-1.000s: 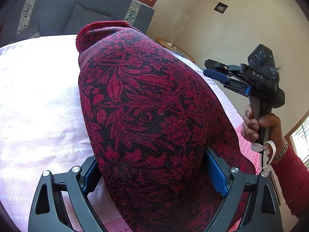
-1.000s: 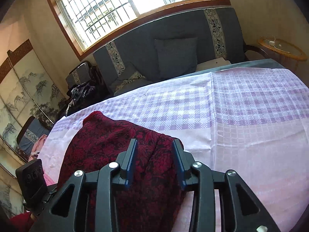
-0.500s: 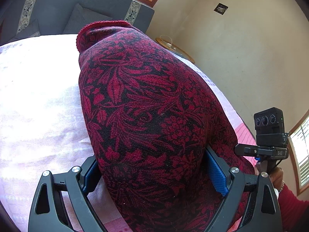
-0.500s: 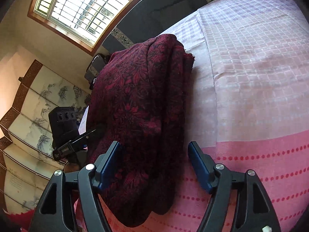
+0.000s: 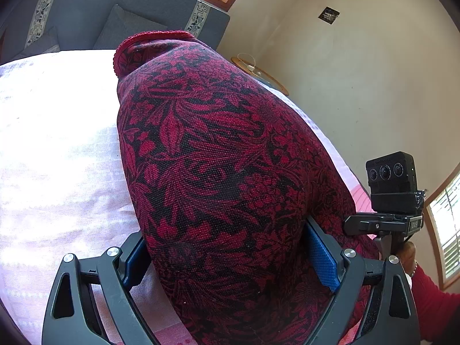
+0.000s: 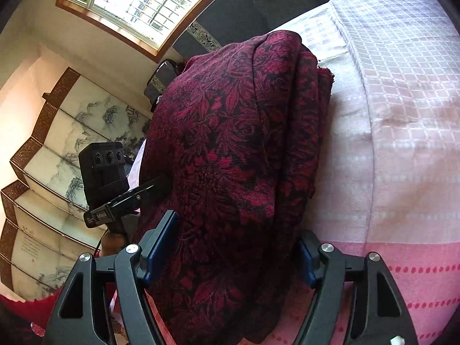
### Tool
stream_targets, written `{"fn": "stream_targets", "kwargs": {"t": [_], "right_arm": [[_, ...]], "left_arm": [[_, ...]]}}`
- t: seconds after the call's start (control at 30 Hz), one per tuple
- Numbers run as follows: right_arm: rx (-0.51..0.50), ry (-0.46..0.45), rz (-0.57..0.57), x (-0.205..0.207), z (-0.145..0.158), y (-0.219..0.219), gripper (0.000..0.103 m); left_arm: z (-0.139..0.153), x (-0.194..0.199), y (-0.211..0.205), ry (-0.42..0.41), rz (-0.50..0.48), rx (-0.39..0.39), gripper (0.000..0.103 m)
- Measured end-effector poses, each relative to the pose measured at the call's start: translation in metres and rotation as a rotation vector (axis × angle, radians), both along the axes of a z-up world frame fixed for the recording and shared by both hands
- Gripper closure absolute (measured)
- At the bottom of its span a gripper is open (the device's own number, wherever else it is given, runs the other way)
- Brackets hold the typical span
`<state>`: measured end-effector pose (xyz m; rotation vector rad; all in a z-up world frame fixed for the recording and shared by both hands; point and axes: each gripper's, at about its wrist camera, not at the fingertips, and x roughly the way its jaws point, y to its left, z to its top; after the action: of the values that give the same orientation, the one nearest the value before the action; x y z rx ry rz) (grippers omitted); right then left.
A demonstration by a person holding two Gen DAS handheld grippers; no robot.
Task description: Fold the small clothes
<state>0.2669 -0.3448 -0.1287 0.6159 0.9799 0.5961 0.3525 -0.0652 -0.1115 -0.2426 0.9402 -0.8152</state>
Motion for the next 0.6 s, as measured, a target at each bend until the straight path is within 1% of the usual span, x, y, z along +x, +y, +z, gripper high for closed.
{"fn": "stream_targets", "kwargs": {"t": [0.13, 0.17, 0.27, 0.33, 0.37, 0.4, 0.43, 0.5, 0.6], "right_arm": [[0.064, 0.003, -0.020, 0.010, -0.003, -0.004, 0.032], [0.064, -0.003, -0.021, 0.011, -0.002, -0.002, 0.032], [0.023, -0.029, -0.015, 0.008, -0.001, 0.004, 0.032], [0.011, -0.038, -0.025, 0.006, 0.000, 0.006, 0.032], [0.004, -0.041, -0.033, 0.005, 0.000, 0.006, 0.035], [-0.005, -0.039, -0.043, 0.004, -0.001, 0.006, 0.042], [-0.010, -0.035, -0.052, 0.004, -0.002, 0.006, 0.044], [-0.020, -0.031, -0.056, 0.001, -0.003, 0.007, 0.053], [-0.071, -0.043, -0.049, 0.002, 0.000, 0.014, 0.056]], "left_arm": [[0.001, -0.001, 0.000, -0.002, 0.002, 0.003, 0.010], [0.001, -0.001, 0.000, -0.004, 0.002, 0.007, 0.010], [0.003, -0.002, -0.002, -0.012, 0.006, 0.023, 0.010], [0.004, -0.004, -0.004, -0.023, 0.014, 0.046, 0.009], [0.004, -0.005, -0.005, -0.030, 0.021, 0.061, 0.009], [0.005, -0.006, -0.007, -0.037, 0.028, 0.076, 0.008], [0.006, -0.006, -0.009, -0.042, 0.035, 0.089, 0.007], [0.007, -0.005, -0.011, -0.050, 0.046, 0.109, 0.006], [0.008, -0.005, -0.014, -0.060, 0.058, 0.128, 0.005]]}}
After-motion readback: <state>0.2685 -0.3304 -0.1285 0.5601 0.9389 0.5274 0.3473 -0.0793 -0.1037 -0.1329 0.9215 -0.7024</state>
